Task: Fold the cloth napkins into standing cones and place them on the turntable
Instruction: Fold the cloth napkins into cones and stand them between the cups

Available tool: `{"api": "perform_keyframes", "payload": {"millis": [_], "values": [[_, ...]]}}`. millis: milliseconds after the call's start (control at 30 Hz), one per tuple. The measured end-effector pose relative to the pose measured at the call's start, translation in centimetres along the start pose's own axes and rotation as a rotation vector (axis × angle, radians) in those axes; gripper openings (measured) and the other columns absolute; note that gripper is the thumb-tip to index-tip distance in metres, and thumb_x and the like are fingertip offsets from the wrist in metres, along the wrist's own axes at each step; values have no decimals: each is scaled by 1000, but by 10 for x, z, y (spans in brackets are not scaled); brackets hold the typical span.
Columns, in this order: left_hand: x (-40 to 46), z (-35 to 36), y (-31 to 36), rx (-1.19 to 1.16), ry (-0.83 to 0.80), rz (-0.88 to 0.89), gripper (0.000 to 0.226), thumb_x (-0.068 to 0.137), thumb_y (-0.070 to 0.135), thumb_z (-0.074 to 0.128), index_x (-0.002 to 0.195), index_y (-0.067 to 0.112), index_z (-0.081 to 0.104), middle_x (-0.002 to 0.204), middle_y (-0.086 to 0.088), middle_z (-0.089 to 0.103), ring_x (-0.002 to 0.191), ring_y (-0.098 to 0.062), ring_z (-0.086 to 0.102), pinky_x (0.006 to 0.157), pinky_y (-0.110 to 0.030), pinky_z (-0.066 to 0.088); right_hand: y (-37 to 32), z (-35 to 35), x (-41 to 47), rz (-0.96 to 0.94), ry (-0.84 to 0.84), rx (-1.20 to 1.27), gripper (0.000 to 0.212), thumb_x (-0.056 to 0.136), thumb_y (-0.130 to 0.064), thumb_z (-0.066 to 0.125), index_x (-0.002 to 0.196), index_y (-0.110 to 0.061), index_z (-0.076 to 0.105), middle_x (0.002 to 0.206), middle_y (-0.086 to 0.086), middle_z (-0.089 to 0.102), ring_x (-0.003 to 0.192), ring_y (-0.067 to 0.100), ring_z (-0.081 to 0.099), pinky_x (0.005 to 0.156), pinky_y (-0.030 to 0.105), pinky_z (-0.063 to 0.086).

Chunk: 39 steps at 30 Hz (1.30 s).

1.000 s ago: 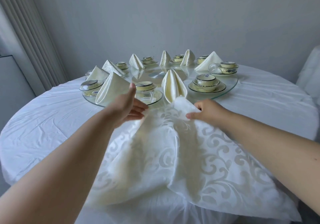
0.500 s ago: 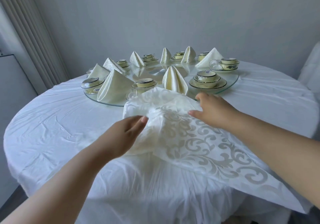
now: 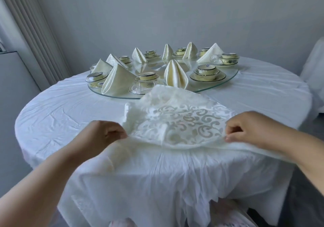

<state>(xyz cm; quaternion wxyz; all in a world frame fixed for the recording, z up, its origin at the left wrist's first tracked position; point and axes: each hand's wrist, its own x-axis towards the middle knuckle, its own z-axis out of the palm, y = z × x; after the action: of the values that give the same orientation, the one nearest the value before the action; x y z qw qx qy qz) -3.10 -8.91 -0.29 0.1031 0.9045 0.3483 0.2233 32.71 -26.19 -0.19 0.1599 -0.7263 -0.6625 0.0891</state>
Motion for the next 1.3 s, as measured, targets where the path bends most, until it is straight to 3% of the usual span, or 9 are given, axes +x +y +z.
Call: {"api": "perform_keyframes", "payload": {"millis": [100, 167, 233, 467, 567, 733, 867, 1067, 1300], "values": [[-21, -21, 7, 157, -244, -47, 29, 82, 26, 74, 62, 47, 66, 73, 24, 68, 76, 2, 63, 70, -11, 45, 16, -18, 2, 94, -122, -36, 16, 75, -31, 78, 65, -35, 67, 66, -18, 65, 65, 5, 60, 67, 33, 51], [-32, -25, 13, 156, -375, -155, 14, 72, 62, 69, 72, 48, 69, 76, 20, 68, 75, -1, 62, 69, -13, 46, 15, -22, 6, 101, -281, -27, 13, 76, -32, 78, 67, -35, 69, 68, -16, 67, 66, 8, 61, 70, 36, 51], [-29, -22, 19, 17, -357, -240, 64, 59, 90, 46, 83, 38, 73, 80, 15, 69, 75, -3, 63, 69, -18, 48, 4, -24, 16, 73, -342, -7, 8, 78, -40, 75, 78, -33, 71, 79, -16, 70, 77, 10, 65, 78, 33, 51], [35, 37, 12, 94, -128, -416, 59, 86, 51, 60, 132, 16, 49, 120, -6, 59, 109, -24, 56, 86, -31, 43, -40, 10, 101, 236, -99, -9, 49, 91, -53, 53, 122, -17, 57, 115, -1, 63, 104, 21, 59, 80, 25, 40], [51, 50, 13, 53, -104, -473, 43, 83, 46, 66, 114, 19, 55, 99, -2, 62, 92, -22, 59, 73, -29, 44, -35, 30, 126, 296, -131, 123, 43, 84, -56, 61, 90, -14, 61, 82, -4, 65, 79, 19, 62, 71, 28, 51], [67, 48, 13, -2, -42, -376, 23, 86, 32, 68, 77, 15, 55, 70, 2, 53, 64, -16, 49, 53, -26, 33, -25, 21, 129, 157, 92, 203, 24, 87, -37, 66, 76, -20, 54, 66, -4, 50, 62, 13, 48, 52, 25, 31], [104, 37, 15, -15, 88, -402, 26, 88, 33, 65, 82, 9, 56, 69, 0, 52, 66, -21, 48, 52, -28, 31, -19, 10, 149, 188, 308, 222, 34, 87, -37, 66, 66, -17, 48, 60, -2, 43, 60, 17, 43, 50, 29, 27], [140, 62, 3, -59, 19, -541, 34, 90, 32, 60, 67, 13, 46, 65, -2, 51, 65, -24, 48, 53, -29, 30, -6, 16, 192, 328, 185, 151, 27, 85, -46, 65, 93, -22, 56, 94, 3, 57, 92, 25, 56, 69, 26, 37], [134, 76, -2, -311, 153, -501, 9, 84, 23, 63, 83, 16, 58, 74, 2, 57, 64, -21, 53, 55, -28, 39, -6, 19, 189, 247, 151, 487, 25, 81, -32, 74, 83, -12, 60, 76, 5, 51, 66, 17, 46, 58, 25, 33]]}}
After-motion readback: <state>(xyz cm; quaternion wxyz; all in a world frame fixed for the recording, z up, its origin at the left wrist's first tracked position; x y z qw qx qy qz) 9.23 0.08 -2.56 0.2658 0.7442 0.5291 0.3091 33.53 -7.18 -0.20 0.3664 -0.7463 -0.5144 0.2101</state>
